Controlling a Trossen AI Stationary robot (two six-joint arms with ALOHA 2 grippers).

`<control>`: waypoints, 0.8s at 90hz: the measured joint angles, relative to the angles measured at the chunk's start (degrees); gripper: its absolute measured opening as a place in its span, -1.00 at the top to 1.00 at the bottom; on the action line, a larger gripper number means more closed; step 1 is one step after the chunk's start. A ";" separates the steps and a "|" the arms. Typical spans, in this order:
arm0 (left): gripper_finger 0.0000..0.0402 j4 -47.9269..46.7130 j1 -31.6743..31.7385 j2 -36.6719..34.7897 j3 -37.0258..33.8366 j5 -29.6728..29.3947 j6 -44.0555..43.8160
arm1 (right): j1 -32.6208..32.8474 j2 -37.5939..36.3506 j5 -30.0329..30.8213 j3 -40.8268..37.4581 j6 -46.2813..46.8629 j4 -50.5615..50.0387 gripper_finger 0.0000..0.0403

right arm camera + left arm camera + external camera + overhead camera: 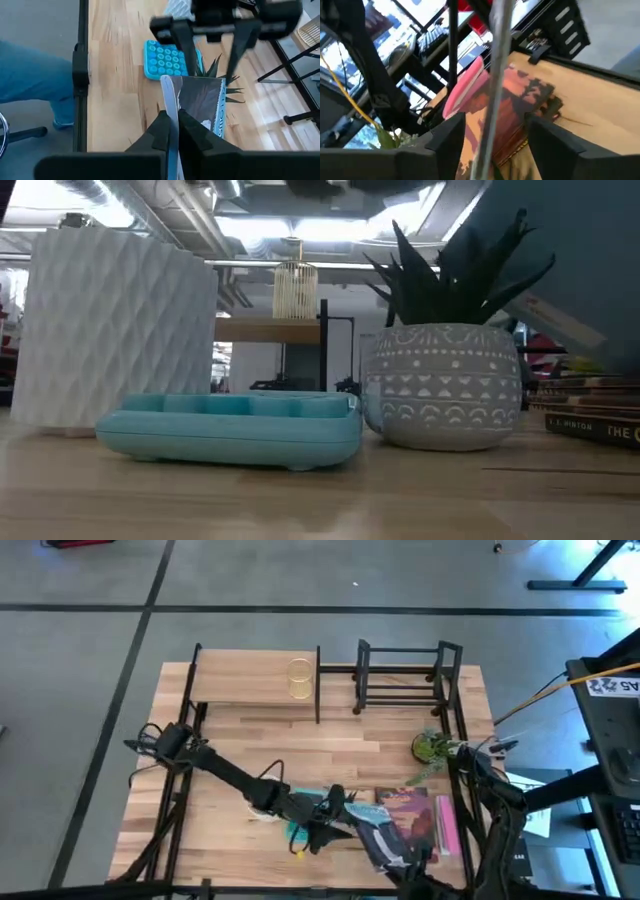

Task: Stock shelves
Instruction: Put the blue book on the bookshelf

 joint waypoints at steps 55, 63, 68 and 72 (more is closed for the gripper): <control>0.98 -2.15 -3.43 0.28 2.81 -27.94 19.13 | -0.13 0.04 -0.21 -7.93 3.81 -0.08 0.98; 0.98 -5.00 -4.21 0.24 4.07 -33.57 22.92 | -0.97 0.08 -1.65 -10.46 4.65 -0.07 0.91; 0.99 -7.02 -4.55 0.18 4.87 -36.88 24.67 | -1.90 0.11 -3.86 -11.28 4.73 -0.13 0.83; 0.99 -9.26 -4.61 0.00 5.31 -38.64 25.49 | -2.94 0.11 -7.00 -11.42 4.20 -0.01 0.74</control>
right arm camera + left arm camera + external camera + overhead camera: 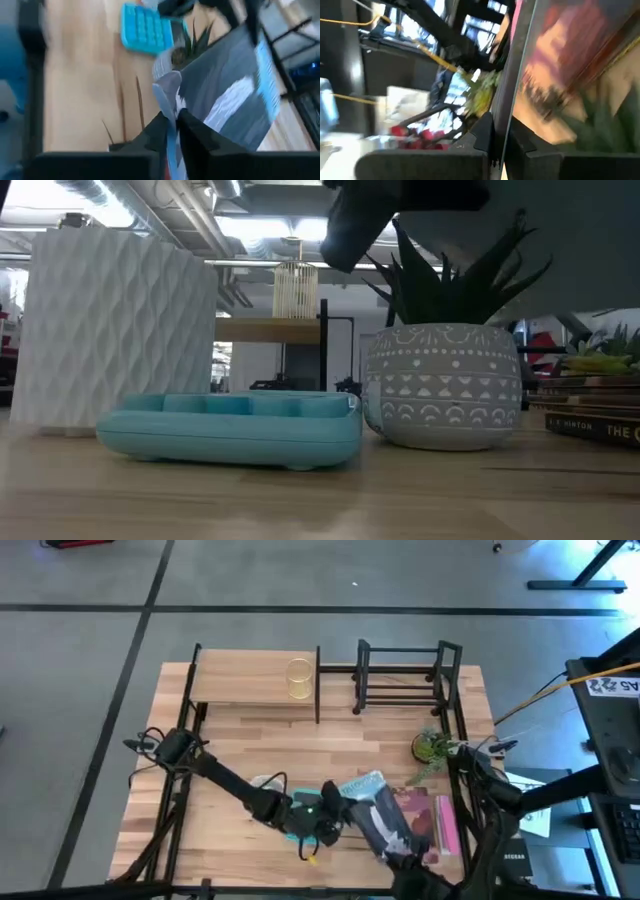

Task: Stock shelves
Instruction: Put the blue book on the bookshelf

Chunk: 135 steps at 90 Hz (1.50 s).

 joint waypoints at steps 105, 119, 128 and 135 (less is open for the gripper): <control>1.00 -15.31 1.97 -0.04 0.24 -5.10 -17.23 | -15.57 -0.15 2.18 2.78 -24.05 0.08 0.00; 1.00 -15.61 0.93 -0.02 0.24 -3.53 -19.75 | -18.40 -0.07 0.40 -0.02 -26.57 0.37 -0.07; 1.00 -15.57 0.64 -0.02 0.24 -3.42 -20.11 | -19.22 -0.07 0.40 -0.73 -26.59 0.11 -0.02; 1.00 -15.53 0.26 -0.02 0.24 -3.42 -20.75 | -19.40 -0.07 0.48 -0.82 -26.20 0.14 0.09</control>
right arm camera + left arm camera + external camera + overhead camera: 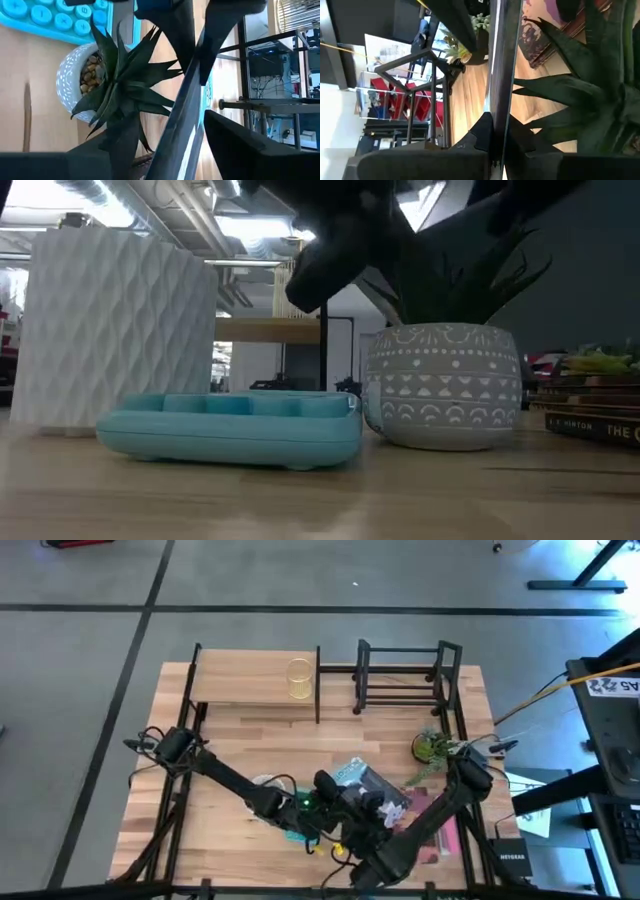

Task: Stock shelves
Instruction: Put the blue book on the bookshelf

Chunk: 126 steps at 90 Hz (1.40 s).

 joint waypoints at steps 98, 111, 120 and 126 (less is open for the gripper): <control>0.35 -8.11 -1.20 -11.03 -0.07 2.90 3.40 | 15.76 0.00 9.51 -10.58 32.54 -0.40 0.97; 0.31 -14.55 -0.31 -13.64 -0.07 4.84 -1.95 | 16.42 -0.64 13.61 -10.51 32.56 -0.13 0.98; 0.31 -18.33 -0.26 -14.99 -0.09 3.42 -3.70 | 16.39 -1.80 17.14 -10.51 31.43 0.03 0.98; 0.31 -19.62 -0.46 -16.17 -0.09 2.53 -4.59 | 16.35 -2.77 19.91 -10.51 29.83 0.09 0.98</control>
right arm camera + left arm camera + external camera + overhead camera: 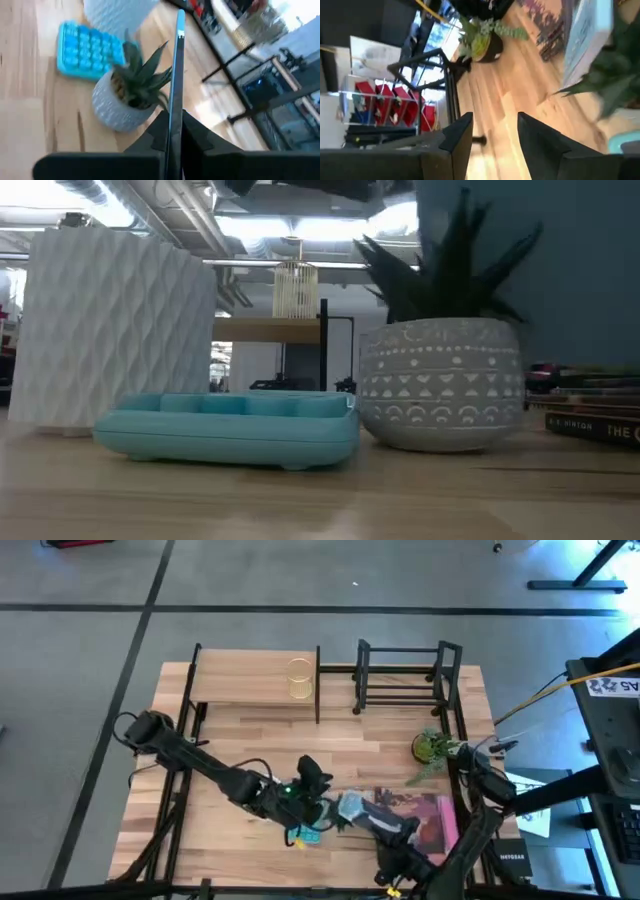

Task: Stock shelves
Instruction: Put the blue book on the bookshelf

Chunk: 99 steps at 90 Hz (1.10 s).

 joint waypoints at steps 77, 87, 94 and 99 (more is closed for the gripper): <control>0.31 -8.00 -5.03 -7.39 -9.28 -6.85 -23.18 | -1.77 -11.81 24.23 -4.24 -2.11 0.57 0.98; 0.31 -3.21 -5.42 -7.56 -14.13 -6.19 -24.53 | -2.75 -11.81 24.23 -3.89 -2.03 3.05 0.98; 0.31 3.46 -6.15 -7.62 -16.31 -4.36 -22.39 | -3.90 -11.81 24.22 -2.48 -2.35 4.70 0.98; 0.31 7.76 -6.81 -7.63 -17.24 -3.65 -19.83 | -4.87 -11.83 23.90 -1.32 -6.73 7.72 0.98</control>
